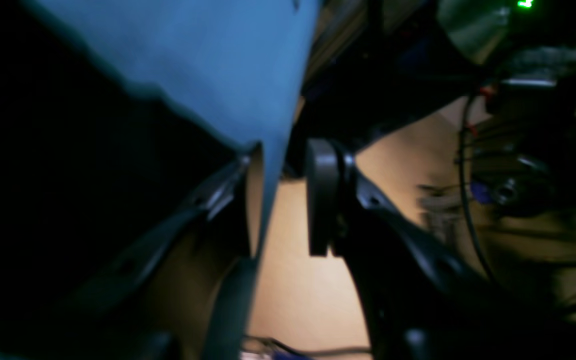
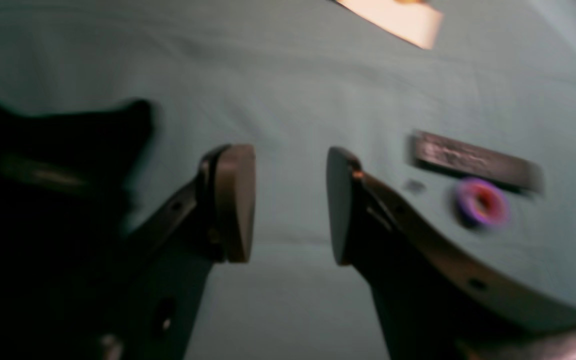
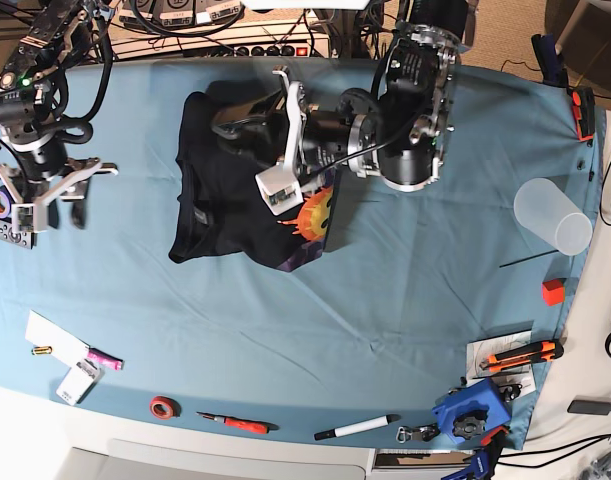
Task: Layout the t-shirt on the table in an organized manner, then fold the t-shirt properly
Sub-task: 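Press and flatten the folded bundle with the left gripper, then tuck the bundle's side with the right gripper toward the left gripper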
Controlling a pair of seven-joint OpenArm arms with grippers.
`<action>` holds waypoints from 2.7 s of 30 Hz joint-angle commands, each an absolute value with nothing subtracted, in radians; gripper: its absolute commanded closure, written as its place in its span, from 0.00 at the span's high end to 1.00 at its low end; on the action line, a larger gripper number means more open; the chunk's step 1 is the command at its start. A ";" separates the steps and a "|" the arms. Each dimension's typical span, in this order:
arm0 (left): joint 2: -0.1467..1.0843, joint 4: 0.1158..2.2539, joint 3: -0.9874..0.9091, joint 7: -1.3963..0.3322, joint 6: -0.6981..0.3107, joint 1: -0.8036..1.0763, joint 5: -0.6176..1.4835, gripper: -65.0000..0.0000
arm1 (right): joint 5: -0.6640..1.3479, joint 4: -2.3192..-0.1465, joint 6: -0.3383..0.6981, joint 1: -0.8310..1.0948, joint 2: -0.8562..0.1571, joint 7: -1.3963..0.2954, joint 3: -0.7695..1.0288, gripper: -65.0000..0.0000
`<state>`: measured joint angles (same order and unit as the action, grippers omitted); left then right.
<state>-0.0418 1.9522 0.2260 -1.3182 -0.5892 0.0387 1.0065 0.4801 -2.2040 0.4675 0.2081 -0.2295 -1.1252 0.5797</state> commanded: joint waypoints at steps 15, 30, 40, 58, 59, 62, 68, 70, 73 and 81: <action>-0.052 1.818 0.226 -1.014 -0.427 0.030 0.300 0.22 | 0.759 -2.070 0.698 0.191 -0.244 -1.146 0.334 0.32; 0.080 1.730 0.226 -0.986 -0.258 0.030 0.187 0.22 | 0.736 -1.504 0.698 -0.039 -0.194 -1.129 0.093 0.32; 0.080 1.806 0.226 -1.016 -0.259 0.030 0.258 0.22 | 0.851 -1.528 0.698 -0.178 -0.162 -1.140 0.093 0.32; 0.081 1.806 0.226 -1.016 -0.259 0.030 0.259 0.22 | 0.923 -1.439 0.698 -0.239 -0.075 -1.307 0.150 0.32; 0.081 1.806 0.226 -1.016 -0.259 0.030 0.259 0.22 | 0.947 -1.483 0.698 -0.239 -0.076 -1.369 0.170 0.34; 0.081 1.806 0.226 -1.016 -0.259 0.030 0.259 0.22 | 0.986 -1.614 0.698 -0.235 -0.086 -1.396 0.224 0.41; 0.081 1.806 0.226 -1.016 -0.258 0.031 0.259 0.22 | 0.986 -1.726 0.698 -0.170 -0.192 -1.396 0.299 0.41; 0.081 1.806 0.226 -1.016 -0.259 0.031 0.259 0.22 | 0.968 -1.726 0.681 -0.144 -0.223 -1.396 0.332 0.41; 0.081 1.806 0.226 -1.013 -0.259 0.031 0.259 0.22 | 0.936 -1.726 0.627 -0.096 -0.232 -1.396 0.400 0.41; 0.081 1.806 0.226 -1.012 -0.259 0.031 0.261 0.22 | 0.925 -1.726 0.619 0.041 -0.220 -1.396 0.431 0.53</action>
<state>0.0784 1.7916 0.2287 -1.0130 -0.2653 0.0391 0.2741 0.9043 -1.7096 0.6201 0.0525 -0.2100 -1.4151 0.4274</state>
